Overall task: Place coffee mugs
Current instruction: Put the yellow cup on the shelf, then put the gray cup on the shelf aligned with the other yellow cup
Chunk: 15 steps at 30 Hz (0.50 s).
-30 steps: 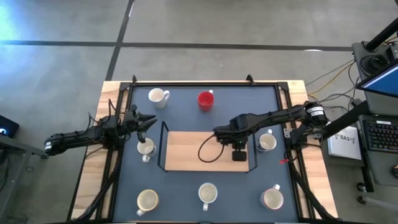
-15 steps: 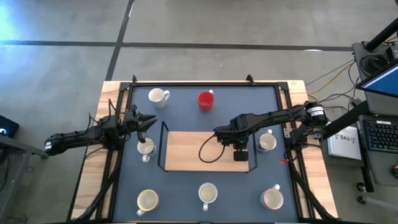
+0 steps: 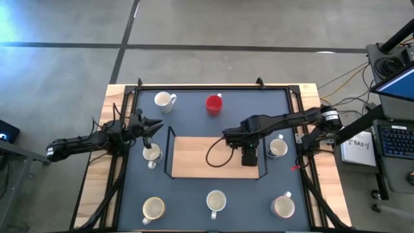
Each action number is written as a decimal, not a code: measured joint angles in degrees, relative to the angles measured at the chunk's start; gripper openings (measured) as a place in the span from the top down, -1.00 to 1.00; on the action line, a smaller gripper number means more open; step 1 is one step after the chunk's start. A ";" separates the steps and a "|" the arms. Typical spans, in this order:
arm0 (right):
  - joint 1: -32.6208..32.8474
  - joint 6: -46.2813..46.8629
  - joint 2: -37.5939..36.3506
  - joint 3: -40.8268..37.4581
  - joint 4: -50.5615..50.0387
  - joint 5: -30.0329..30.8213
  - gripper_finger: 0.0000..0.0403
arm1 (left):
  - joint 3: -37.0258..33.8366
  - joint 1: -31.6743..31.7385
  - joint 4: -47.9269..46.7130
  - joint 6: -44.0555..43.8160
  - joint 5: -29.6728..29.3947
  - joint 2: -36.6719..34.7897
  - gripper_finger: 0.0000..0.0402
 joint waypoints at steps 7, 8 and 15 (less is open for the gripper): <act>0.00 4.53 -0.02 4.49 -1.37 0.06 0.53 | 0.00 0.00 0.00 -0.01 0.00 0.00 0.61; 0.00 5.65 -0.02 5.07 -1.43 0.08 0.53 | 0.00 0.00 0.00 0.01 0.00 -0.01 0.61; 0.35 14.48 -0.02 9.97 -4.27 0.03 0.56 | 0.00 -0.01 0.00 -0.01 0.00 0.00 0.61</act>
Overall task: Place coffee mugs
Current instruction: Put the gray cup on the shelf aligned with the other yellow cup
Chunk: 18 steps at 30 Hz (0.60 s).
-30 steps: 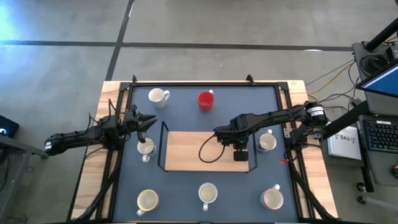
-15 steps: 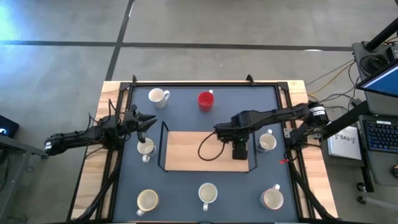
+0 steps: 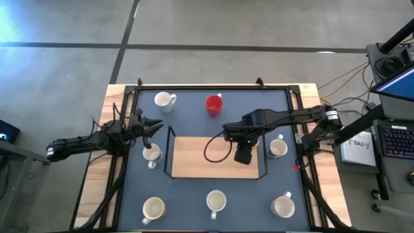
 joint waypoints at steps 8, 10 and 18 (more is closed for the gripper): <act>6.98 12.82 0.00 2.95 -2.49 -6.31 0.57 | 0.00 0.01 0.00 0.00 0.00 0.00 0.61; 9.84 15.83 0.00 2.68 -2.77 -7.31 0.56 | 0.00 0.01 0.00 0.02 0.00 0.00 0.61; 22.17 27.12 -0.15 2.66 -2.72 -9.16 0.50 | 0.00 0.02 0.00 0.00 0.00 0.00 0.61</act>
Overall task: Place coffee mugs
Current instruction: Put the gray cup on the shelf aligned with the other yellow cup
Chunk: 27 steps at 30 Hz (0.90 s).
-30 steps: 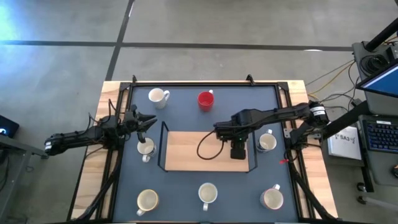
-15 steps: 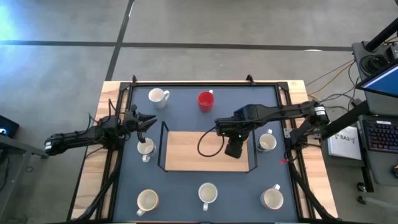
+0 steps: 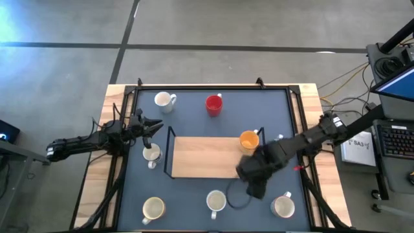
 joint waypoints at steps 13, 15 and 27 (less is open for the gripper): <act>15.03 -7.55 0.09 -3.34 -2.95 2.23 0.46 | 0.00 -0.02 0.00 0.01 0.00 0.00 0.61; 15.85 -9.53 0.09 -4.68 -3.48 2.25 0.46 | 0.00 -0.01 0.00 0.01 0.00 0.00 0.61; 16.52 -20.46 0.15 -13.01 0.85 2.01 0.48 | 0.00 -0.02 0.00 0.02 0.00 0.00 0.61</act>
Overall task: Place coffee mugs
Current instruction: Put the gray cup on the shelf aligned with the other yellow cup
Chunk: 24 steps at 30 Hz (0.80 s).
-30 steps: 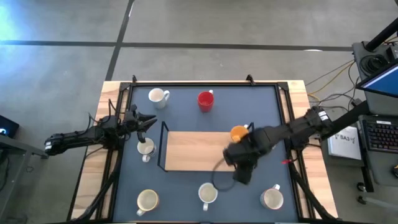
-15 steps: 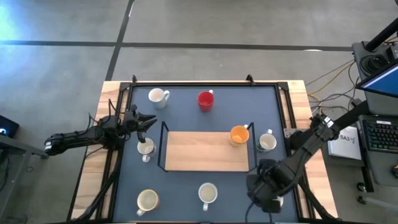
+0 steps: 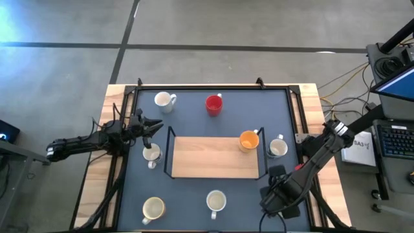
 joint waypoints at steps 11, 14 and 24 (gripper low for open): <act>0.22 -4.05 -0.12 -4.26 4.87 0.64 0.47 | 0.00 0.01 0.00 -0.01 0.00 0.00 0.61; 0.24 -4.07 -0.15 -4.24 5.23 0.47 0.48 | 0.00 0.00 0.00 -0.01 0.00 0.00 0.61; 1.97 -4.13 0.02 -3.91 6.77 -1.12 0.47 | 0.00 0.02 0.00 -0.02 0.00 0.00 0.61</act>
